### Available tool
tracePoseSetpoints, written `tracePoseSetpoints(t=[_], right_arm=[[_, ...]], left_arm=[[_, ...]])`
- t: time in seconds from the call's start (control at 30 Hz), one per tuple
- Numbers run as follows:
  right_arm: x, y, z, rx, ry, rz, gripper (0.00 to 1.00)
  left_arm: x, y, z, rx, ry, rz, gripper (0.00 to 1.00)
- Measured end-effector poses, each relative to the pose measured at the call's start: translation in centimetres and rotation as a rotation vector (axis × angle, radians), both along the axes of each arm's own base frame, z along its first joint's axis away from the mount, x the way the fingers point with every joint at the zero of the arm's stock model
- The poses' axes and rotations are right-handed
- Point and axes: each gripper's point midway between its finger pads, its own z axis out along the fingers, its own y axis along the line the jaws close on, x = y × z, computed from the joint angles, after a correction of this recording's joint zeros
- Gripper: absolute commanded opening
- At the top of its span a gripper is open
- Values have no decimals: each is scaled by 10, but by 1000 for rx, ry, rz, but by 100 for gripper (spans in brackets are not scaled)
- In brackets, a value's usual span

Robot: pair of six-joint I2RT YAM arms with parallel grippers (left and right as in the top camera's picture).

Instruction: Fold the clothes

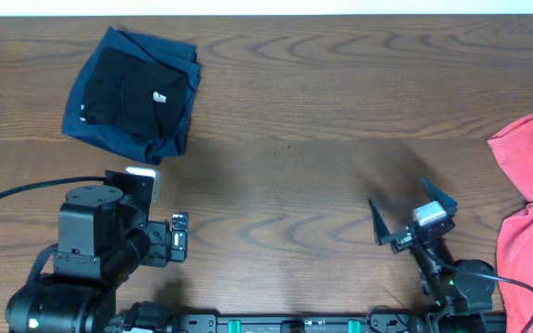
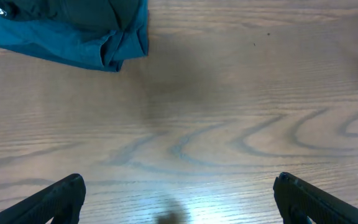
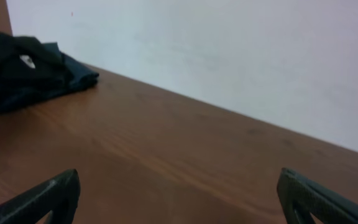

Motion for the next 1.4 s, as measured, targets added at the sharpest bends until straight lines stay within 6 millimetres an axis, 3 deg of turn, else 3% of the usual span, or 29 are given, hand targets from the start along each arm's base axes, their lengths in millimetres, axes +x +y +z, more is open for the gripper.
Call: tracePoseSetpoints(t=[1.27, 1.4], right_arm=[[0, 0, -6, -2, 22, 0, 99], [0, 0, -6, -2, 22, 0, 99]], left_arm=[[0, 0, 0, 1, 0, 0, 98], [11, 7, 16, 5, -119, 32, 98]])
